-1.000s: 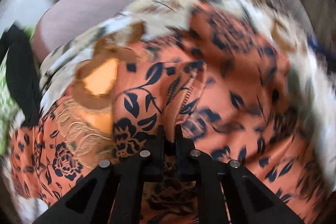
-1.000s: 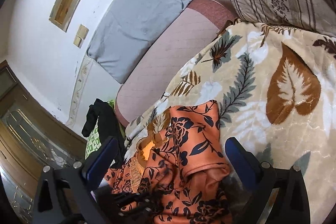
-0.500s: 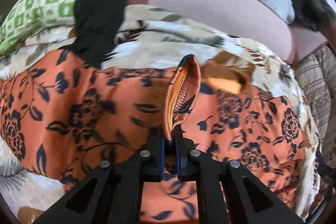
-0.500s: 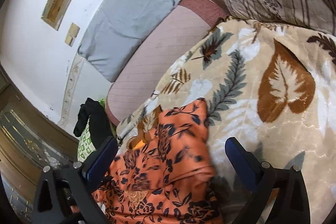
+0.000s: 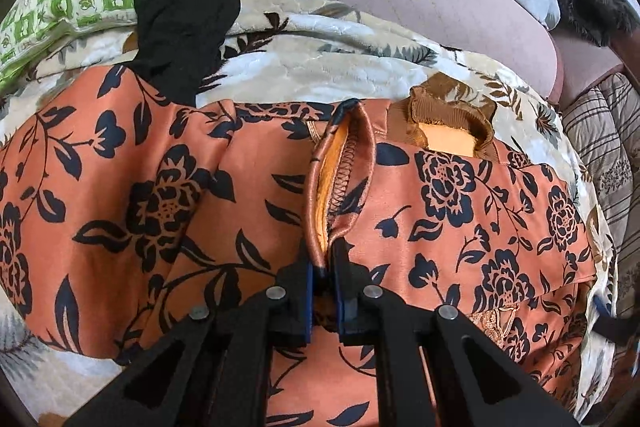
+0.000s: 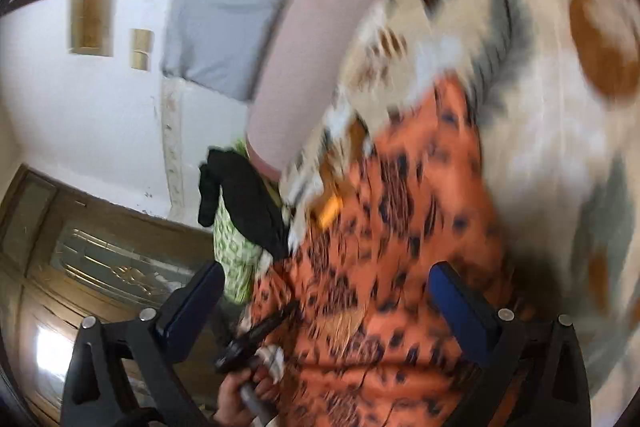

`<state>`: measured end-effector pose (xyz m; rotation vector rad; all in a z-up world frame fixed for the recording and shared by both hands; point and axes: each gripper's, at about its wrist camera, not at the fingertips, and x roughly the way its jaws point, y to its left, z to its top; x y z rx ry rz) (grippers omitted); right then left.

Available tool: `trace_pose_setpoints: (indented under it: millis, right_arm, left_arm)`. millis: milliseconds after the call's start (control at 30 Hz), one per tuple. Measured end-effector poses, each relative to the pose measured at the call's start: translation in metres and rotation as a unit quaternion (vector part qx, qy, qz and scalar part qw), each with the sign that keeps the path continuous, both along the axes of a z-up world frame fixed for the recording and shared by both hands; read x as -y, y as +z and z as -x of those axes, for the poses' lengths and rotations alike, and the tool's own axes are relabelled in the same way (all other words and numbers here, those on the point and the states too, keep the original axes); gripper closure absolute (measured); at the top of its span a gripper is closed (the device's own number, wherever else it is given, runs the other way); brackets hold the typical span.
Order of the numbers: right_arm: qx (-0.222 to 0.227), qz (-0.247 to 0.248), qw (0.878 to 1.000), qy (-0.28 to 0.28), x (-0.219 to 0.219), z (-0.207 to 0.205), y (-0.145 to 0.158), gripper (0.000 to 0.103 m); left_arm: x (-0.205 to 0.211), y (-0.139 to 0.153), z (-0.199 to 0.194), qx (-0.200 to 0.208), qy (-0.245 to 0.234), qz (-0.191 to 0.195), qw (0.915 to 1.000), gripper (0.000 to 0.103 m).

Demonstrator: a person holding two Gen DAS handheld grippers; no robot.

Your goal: Fold small clothes

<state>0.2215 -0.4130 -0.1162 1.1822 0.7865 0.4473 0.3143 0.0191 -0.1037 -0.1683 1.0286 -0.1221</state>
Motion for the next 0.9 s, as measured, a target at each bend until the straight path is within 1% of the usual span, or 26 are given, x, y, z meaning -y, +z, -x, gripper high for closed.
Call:
trace_pose_setpoints:
  millis: [67,100,167,200,233,267,300,367,400,433,467,533,600,667,700,767,800,867,900]
  right_arm:
    - [-0.027,-0.071,0.997,-0.027,0.000,0.010,-0.024,0.000]
    - [-0.030,-0.094,0.994,-0.047,0.002,0.011,-0.034,0.000]
    - [-0.027,-0.108,0.990,-0.081,0.007,0.005,-0.043,0.000]
    - [-0.024,-0.125,0.988,-0.089,0.007,-0.002,-0.047,0.000]
    - [-0.018,-0.123,0.988,-0.091,0.007,-0.008,-0.047,0.000]
    - [-0.017,-0.100,0.990,-0.102,0.011,-0.011,-0.045,0.000]
    - [-0.018,-0.087,0.986,-0.139,0.022,-0.006,-0.045,0.001]
    - [-0.017,-0.099,0.975,-0.198,0.043,0.010,-0.049,0.002]
    - [-0.014,-0.096,0.974,-0.204,0.047,0.015,-0.053,0.002]
    - [-0.014,-0.086,0.979,-0.186,0.043,0.013,-0.053,0.002]
    - [-0.016,-0.064,0.985,-0.160,0.039,0.010,-0.049,0.002]
    - [-0.030,-0.033,0.988,-0.150,0.038,0.014,-0.036,0.001]
    - [-0.045,-0.008,0.992,-0.118,0.039,0.015,-0.024,0.001]
    - [-0.039,0.018,0.994,-0.096,0.043,0.018,-0.009,0.001]
    - [-0.030,0.048,0.995,-0.082,0.046,0.016,0.003,0.001]
    - [-0.019,0.111,0.990,-0.088,0.051,0.008,0.020,0.001]
    - [-0.022,0.143,0.986,-0.083,0.052,-0.008,0.024,0.001]
    - [-0.047,0.163,0.985,-0.043,0.052,-0.043,0.017,0.001]
    - [-0.073,0.189,0.979,-0.022,0.049,-0.065,0.008,0.001]
  left_arm:
    - [0.000,-0.001,0.000,0.000,0.003,0.003,1.0000,0.095]
    - [-0.001,-0.002,0.001,-0.001,0.006,0.007,1.0000,0.095]
    - [-0.002,-0.002,0.003,0.000,0.006,0.008,0.9999,0.095]
    - [-0.002,-0.002,0.004,0.001,0.004,0.006,1.0000,0.095]
    - [-0.002,-0.001,0.004,0.002,0.003,0.006,1.0000,0.095]
    - [-0.003,0.001,0.005,0.002,0.003,0.008,1.0000,0.095]
    - [-0.003,0.002,0.005,0.002,0.003,0.010,0.9999,0.095]
    - [0.003,-0.001,0.006,-0.001,-0.010,0.014,0.9998,0.094]
    - [0.008,-0.003,0.006,0.000,-0.014,0.003,0.9999,0.094]
    - [0.012,-0.006,0.007,0.003,-0.016,-0.013,0.9998,0.094]
    - [0.014,-0.009,0.006,0.001,-0.014,-0.016,0.9998,0.094]
    - [0.011,-0.010,0.006,-0.001,-0.010,-0.008,0.9999,0.094]
    - [0.009,-0.008,0.005,0.001,-0.016,-0.009,0.9998,0.094]
    - [0.008,-0.007,0.006,0.006,-0.019,-0.013,0.9997,0.094]
    - [0.008,-0.007,0.006,0.008,-0.019,-0.013,0.9997,0.094]
    - [0.007,-0.009,0.008,0.012,-0.014,-0.013,0.9998,0.094]
    - [0.007,-0.010,0.010,0.013,-0.013,-0.013,0.9998,0.094]
    - [0.008,-0.009,0.011,0.016,-0.012,-0.017,0.9997,0.094]
    - [0.009,-0.009,0.012,0.016,-0.013,-0.018,0.9996,0.094]
